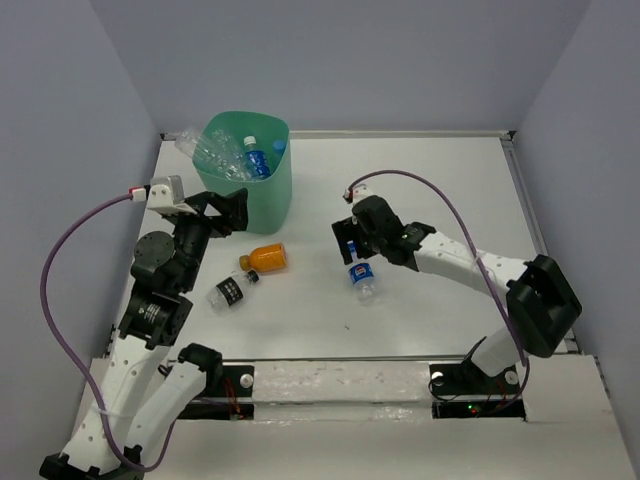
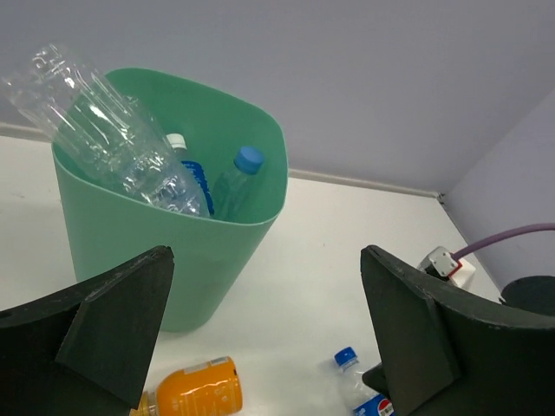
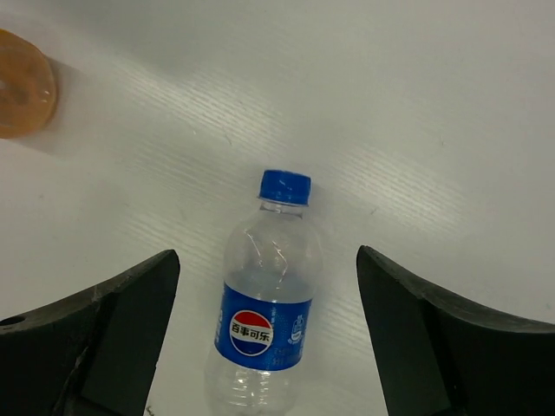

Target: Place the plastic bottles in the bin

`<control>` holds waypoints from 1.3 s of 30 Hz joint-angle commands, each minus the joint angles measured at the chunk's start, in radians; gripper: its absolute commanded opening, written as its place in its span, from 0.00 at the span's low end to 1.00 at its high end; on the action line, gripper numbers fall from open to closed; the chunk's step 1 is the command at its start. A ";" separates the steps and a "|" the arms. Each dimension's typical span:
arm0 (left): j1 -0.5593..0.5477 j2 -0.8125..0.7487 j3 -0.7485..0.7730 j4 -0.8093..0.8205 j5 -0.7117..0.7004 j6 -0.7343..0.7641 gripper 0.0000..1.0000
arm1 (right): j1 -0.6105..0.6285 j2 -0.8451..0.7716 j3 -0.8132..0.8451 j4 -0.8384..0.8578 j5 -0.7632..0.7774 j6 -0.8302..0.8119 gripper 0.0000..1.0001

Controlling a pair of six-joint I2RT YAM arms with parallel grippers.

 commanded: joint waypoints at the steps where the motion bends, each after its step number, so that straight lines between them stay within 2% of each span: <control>1: -0.002 -0.055 -0.039 -0.009 0.036 0.024 0.99 | 0.001 0.069 0.034 -0.130 0.057 0.041 0.87; 8: -0.002 -0.110 -0.068 -0.008 0.065 0.024 0.99 | 0.001 0.213 0.097 -0.170 0.024 0.067 0.74; 10: -0.004 -0.116 -0.068 -0.008 0.068 0.022 0.99 | 0.001 0.223 0.110 -0.175 0.019 0.066 0.60; 11: -0.005 -0.119 -0.068 -0.008 0.071 0.021 0.99 | 0.001 0.215 0.127 -0.176 0.030 0.072 0.43; 12: -0.007 -0.128 -0.070 -0.008 0.074 0.019 0.99 | 0.001 0.203 0.138 -0.176 0.039 0.073 0.38; 13: -0.008 -0.133 -0.070 -0.006 0.074 0.016 0.99 | 0.001 0.187 0.152 -0.176 0.048 0.073 0.37; 18: -0.010 -0.154 -0.071 -0.002 0.074 0.010 0.99 | 0.024 0.071 0.340 -0.086 -0.021 0.023 0.31; 23: -0.010 -0.164 -0.074 -0.002 0.064 0.009 0.99 | 0.049 0.124 0.563 0.147 -0.139 -0.045 0.30; 26: -0.010 -0.165 -0.074 -0.003 0.060 -0.001 0.99 | 0.049 0.262 0.751 0.325 -0.167 -0.117 0.29; 28: -0.010 -0.167 -0.074 -0.005 0.059 -0.002 0.99 | 0.049 0.397 0.865 0.373 -0.185 -0.153 0.28; 29: -0.010 -0.171 -0.074 -0.005 0.056 -0.004 0.99 | 0.049 0.448 0.979 0.414 -0.194 -0.181 0.28; 31: -0.010 -0.174 -0.074 -0.006 0.053 -0.007 0.98 | 0.049 0.549 1.115 0.428 -0.190 -0.200 0.28; 32: -0.011 -0.174 -0.074 -0.006 0.051 -0.005 0.98 | 0.049 0.650 1.253 0.433 -0.182 -0.241 0.28; 35: -0.017 -0.179 -0.073 -0.009 0.044 -0.004 0.98 | 0.049 0.803 1.434 0.483 -0.164 -0.273 0.29; 37: -0.022 -0.181 -0.071 -0.011 0.039 -0.001 0.98 | 0.049 0.844 1.451 0.526 -0.162 -0.287 0.30; 39: -0.025 -0.182 -0.071 -0.012 0.033 -0.001 0.98 | 0.049 0.867 1.427 0.589 -0.151 -0.305 0.41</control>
